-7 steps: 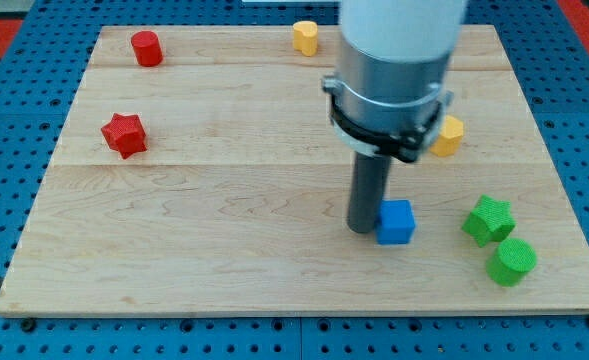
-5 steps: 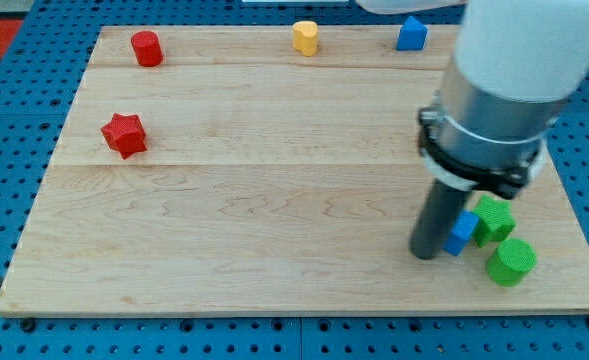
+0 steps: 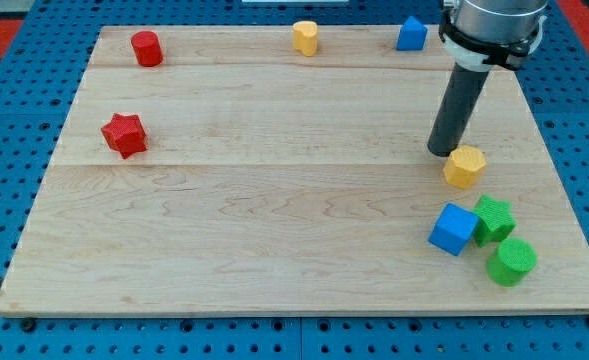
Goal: Move blue triangle and yellow hexagon above blue cube and green star
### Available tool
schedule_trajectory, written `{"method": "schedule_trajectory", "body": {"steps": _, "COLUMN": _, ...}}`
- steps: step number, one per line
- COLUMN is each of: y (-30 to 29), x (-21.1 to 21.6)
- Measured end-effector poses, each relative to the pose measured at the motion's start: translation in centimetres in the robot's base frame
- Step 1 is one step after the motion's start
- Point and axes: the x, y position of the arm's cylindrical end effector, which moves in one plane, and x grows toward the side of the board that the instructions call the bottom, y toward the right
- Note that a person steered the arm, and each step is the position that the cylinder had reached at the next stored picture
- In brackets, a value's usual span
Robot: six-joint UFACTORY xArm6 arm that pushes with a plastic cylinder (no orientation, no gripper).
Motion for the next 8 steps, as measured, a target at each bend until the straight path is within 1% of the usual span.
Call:
{"method": "schedule_trajectory", "body": {"steps": 1, "y": 3.9, "x": -6.0}}
{"method": "schedule_trajectory", "body": {"steps": 2, "y": 11.3, "x": -12.2}}
{"method": "schedule_trajectory", "body": {"steps": 3, "y": 14.2, "x": -21.4}}
{"method": "schedule_trajectory", "body": {"steps": 4, "y": 14.1, "x": -22.3}}
{"method": "schedule_trajectory", "body": {"steps": 8, "y": -4.3, "x": -22.2}}
